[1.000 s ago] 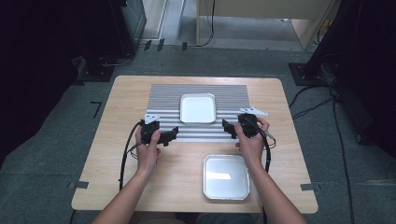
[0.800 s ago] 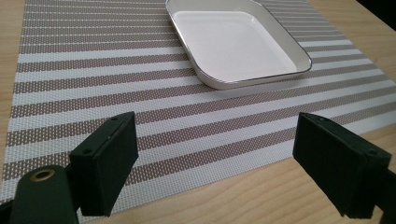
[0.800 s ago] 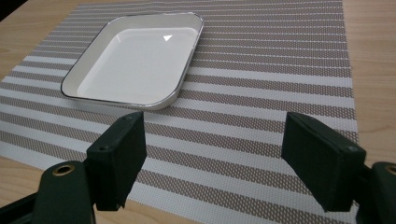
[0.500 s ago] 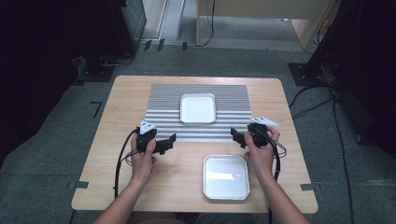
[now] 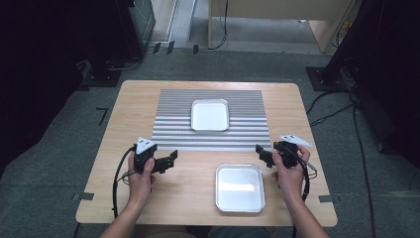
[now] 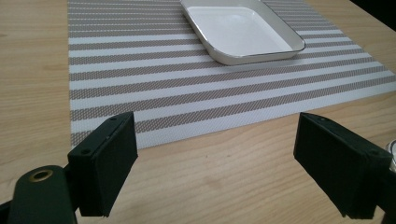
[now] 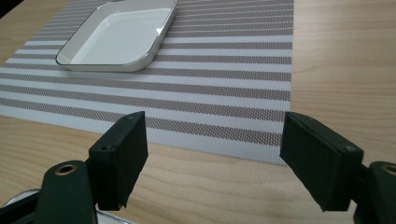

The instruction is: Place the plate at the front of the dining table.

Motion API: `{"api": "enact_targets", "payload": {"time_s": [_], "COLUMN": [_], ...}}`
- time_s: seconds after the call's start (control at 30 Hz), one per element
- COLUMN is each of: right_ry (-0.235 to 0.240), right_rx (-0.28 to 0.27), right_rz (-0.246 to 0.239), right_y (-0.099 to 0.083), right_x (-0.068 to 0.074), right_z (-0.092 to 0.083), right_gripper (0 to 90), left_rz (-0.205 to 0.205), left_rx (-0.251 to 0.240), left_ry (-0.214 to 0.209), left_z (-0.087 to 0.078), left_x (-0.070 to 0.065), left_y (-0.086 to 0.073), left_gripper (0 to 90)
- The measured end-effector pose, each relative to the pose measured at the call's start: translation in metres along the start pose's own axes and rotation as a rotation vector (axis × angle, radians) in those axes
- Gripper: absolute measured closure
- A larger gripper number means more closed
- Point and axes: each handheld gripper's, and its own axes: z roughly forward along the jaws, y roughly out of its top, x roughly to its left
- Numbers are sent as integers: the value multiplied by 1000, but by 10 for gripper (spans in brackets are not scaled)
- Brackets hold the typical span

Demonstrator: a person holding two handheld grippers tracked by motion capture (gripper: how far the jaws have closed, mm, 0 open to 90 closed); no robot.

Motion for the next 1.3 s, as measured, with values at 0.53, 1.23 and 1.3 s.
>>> {"api": "enact_targets", "payload": {"time_s": [0.53,1.23,1.3], "right_ry": [-29,-76,-84], "right_rx": [3,14,15], "right_rz": [18,2,3], "right_y": [-26,-55,-59], "right_x": [-23,-44,-49], "right_z": [-30,-56,-60], "right_gripper": [240,236,236], "left_rz": [-32,-70,-72], "left_rx": [-9,19,29], "left_ry": [54,109,122], "left_z": [-36,-66,-70], "left_x": [32,67,72], "left_y": [-29,-62,-66], "left_gripper": [136,136,135]}}
